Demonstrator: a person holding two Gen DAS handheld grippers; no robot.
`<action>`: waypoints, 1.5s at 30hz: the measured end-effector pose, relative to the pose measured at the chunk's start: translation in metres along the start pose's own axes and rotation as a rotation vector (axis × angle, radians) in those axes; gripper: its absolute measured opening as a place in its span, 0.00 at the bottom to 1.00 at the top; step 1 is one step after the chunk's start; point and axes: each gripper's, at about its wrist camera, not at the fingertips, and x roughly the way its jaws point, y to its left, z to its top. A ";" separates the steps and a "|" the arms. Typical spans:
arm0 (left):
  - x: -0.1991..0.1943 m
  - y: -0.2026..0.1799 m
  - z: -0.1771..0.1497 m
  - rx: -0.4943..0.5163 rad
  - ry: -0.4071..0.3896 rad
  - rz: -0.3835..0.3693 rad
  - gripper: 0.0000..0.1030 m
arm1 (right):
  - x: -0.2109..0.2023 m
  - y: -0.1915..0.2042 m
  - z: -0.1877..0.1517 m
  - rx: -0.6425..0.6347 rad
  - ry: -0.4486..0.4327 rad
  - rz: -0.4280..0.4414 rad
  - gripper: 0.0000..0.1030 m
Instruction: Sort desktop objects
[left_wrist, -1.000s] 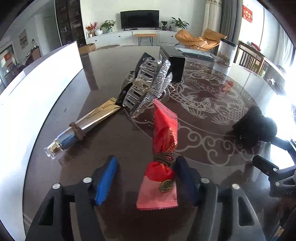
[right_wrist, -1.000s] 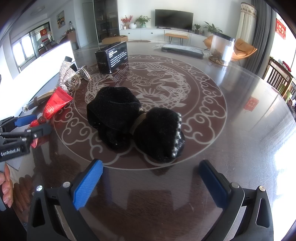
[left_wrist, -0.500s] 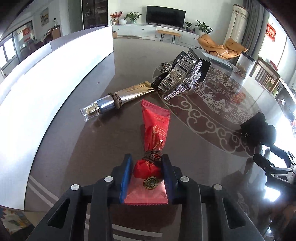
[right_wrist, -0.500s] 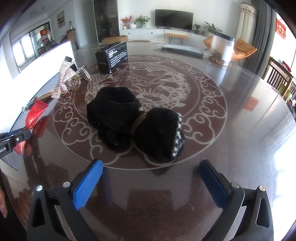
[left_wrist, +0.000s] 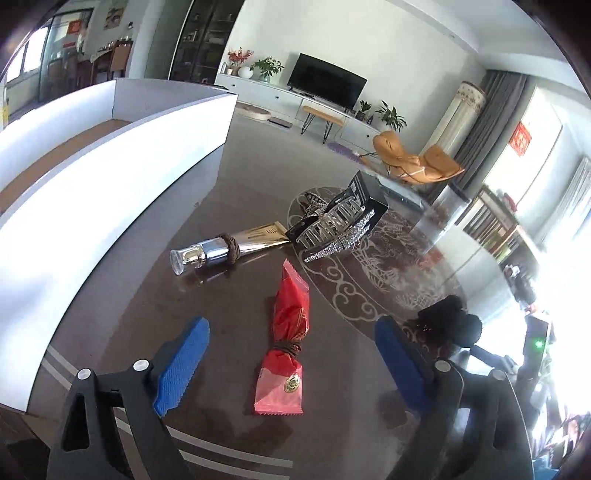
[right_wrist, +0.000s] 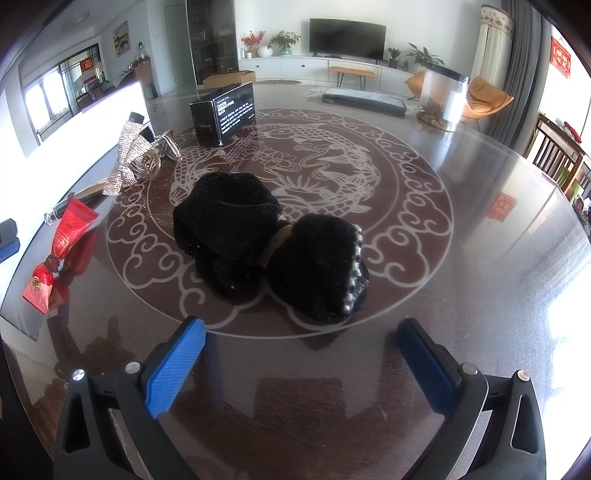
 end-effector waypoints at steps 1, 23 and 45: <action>0.002 0.004 0.001 -0.019 0.014 -0.016 0.89 | 0.000 0.000 0.000 0.000 0.000 0.000 1.00; 0.064 -0.037 -0.010 0.280 0.174 0.144 0.21 | -0.017 0.007 0.046 -0.525 -0.003 0.245 1.00; -0.089 0.005 0.006 0.074 -0.123 -0.059 0.18 | -0.058 0.061 0.089 -0.343 0.011 0.338 0.32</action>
